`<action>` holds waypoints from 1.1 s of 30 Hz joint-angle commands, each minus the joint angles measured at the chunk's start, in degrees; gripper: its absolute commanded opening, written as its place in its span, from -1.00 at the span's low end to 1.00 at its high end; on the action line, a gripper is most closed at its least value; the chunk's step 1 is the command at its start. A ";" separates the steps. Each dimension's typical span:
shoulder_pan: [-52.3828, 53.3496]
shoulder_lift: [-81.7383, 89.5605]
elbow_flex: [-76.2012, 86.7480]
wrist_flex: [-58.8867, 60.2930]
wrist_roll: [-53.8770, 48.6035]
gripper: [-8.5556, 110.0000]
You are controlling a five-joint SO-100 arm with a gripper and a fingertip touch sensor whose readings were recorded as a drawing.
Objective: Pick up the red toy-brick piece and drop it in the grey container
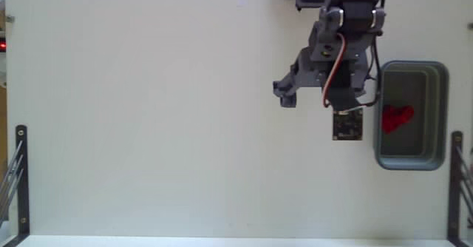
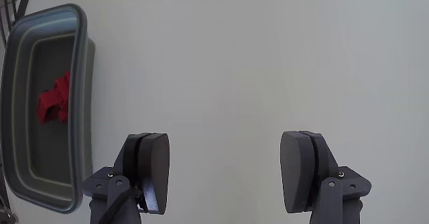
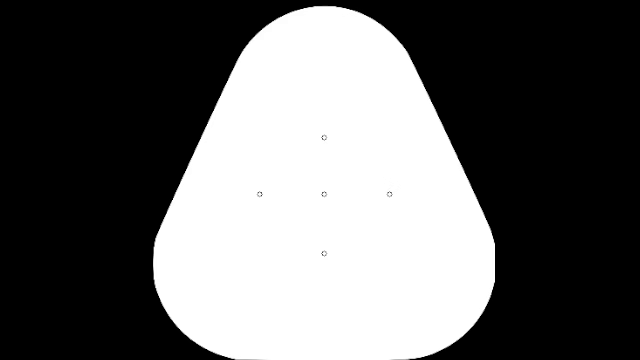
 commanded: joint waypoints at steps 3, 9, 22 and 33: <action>1.06 4.50 1.65 0.13 0.18 1.00; 1.81 5.48 2.62 0.13 0.18 1.00; 1.85 5.53 2.67 0.13 0.18 1.00; 1.85 5.53 2.67 0.13 0.18 1.00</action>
